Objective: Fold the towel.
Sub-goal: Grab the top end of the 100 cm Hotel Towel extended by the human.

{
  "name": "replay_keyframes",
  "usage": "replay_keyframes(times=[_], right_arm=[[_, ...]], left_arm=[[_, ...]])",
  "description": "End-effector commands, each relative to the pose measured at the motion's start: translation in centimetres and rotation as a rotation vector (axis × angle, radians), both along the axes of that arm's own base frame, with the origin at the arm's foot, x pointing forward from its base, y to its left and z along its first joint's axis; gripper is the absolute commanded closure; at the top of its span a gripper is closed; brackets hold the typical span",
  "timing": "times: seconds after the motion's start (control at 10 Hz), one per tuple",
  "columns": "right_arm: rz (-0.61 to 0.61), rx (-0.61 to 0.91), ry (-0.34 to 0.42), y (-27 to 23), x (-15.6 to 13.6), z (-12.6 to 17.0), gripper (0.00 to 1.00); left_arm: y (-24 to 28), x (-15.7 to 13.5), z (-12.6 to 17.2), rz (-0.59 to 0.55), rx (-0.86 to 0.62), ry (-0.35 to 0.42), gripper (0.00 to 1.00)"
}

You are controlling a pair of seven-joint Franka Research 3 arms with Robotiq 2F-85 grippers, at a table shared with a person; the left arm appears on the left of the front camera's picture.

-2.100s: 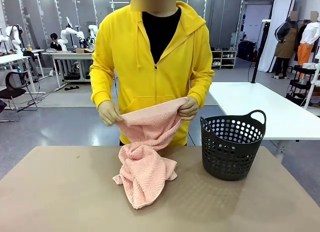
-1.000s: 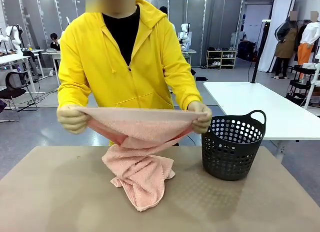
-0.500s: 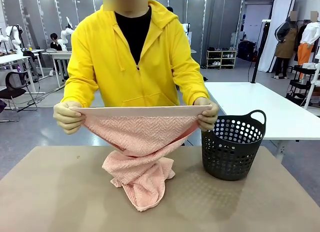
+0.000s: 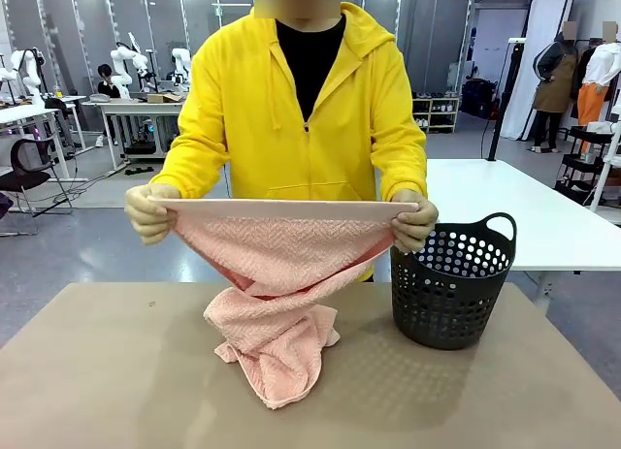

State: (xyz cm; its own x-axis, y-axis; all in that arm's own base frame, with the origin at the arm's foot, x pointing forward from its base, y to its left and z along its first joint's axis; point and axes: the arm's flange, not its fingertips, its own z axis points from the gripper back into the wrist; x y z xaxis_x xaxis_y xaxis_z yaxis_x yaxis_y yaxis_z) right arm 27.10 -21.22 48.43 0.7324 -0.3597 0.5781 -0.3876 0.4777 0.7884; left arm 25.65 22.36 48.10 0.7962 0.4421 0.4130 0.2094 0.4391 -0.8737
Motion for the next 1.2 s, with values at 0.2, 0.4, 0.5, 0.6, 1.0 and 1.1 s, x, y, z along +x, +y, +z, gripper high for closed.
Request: replay_keyframes(times=[0.2, 0.4, 0.5, 0.6, 1.0, 1.1], right_arm=[[0.184, -0.456, -0.172, 4.5, 2.1, 9.3, 0.00], [0.261, -0.633, -0.264, 7.9, 2.9, 13.6, 0.00], [0.317, -0.733, -0.305, 10.2, 3.2, 15.8, 0.00], [0.377, -0.802, -0.342, 12.4, 3.5, 17.4, 0.00], [0.574, -1.114, -0.461, 22.3, 4.3, 21.3, 0.00], [0.605, -1.172, -0.489, 24.2, 4.6, 21.9, 0.00]], left_arm=[[-5.0, 1.4, 10.2, -0.202, 0.570, -0.160, 0.00], [-9.2, 2.4, 14.5, -0.314, 0.812, -0.256, 0.00], [-11.8, 2.9, 16.8, -0.376, 0.948, -0.302, 0.00], [-14.4, 3.2, 18.3, -0.451, 1.071, -0.346, 0.00], [-23.3, 3.4, 21.3, -0.702, 1.326, -0.469, 0.00], [-24.8, 3.2, 21.5, -0.744, 1.356, -0.501, 0.00]])
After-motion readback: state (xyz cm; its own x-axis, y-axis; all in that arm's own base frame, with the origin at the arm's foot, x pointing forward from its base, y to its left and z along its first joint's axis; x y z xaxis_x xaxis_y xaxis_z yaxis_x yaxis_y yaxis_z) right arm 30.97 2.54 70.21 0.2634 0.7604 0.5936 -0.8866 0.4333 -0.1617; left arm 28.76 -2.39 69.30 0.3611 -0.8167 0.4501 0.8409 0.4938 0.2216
